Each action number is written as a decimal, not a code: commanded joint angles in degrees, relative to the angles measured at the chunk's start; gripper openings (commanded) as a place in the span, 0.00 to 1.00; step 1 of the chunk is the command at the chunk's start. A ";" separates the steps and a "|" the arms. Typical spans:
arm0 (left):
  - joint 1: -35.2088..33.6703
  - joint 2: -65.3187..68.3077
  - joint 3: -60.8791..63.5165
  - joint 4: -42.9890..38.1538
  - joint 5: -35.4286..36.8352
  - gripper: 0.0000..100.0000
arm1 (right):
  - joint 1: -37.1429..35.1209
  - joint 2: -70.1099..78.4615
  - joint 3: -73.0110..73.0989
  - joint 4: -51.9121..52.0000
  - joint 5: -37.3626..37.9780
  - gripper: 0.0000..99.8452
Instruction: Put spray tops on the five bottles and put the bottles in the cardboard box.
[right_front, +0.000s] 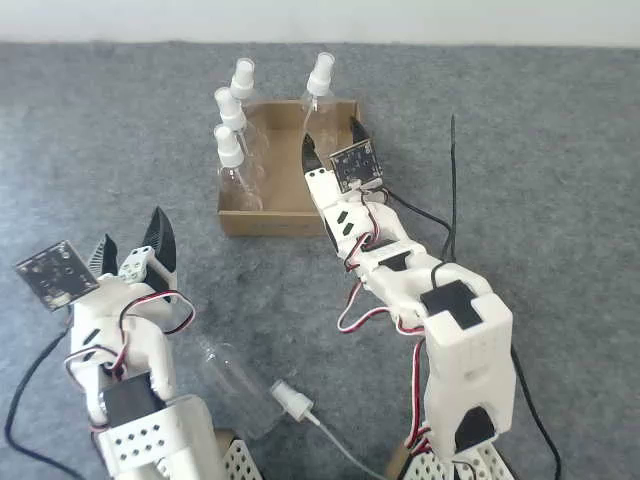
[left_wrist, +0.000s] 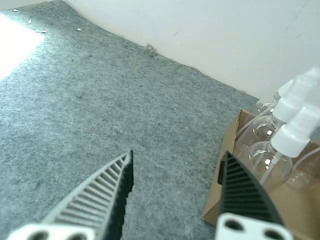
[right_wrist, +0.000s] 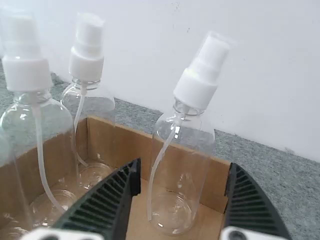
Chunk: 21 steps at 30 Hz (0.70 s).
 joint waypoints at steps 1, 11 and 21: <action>-0.18 -0.79 -0.57 -1.58 -0.53 0.26 | -0.48 -7.08 1.32 -0.57 0.44 0.23; -0.18 -0.79 -0.57 -1.58 -0.53 0.26 | -2.15 -18.33 9.67 6.20 0.44 0.23; -0.26 -0.79 -0.57 -1.58 -0.53 0.26 | -4.00 -30.11 13.71 20.44 0.44 0.23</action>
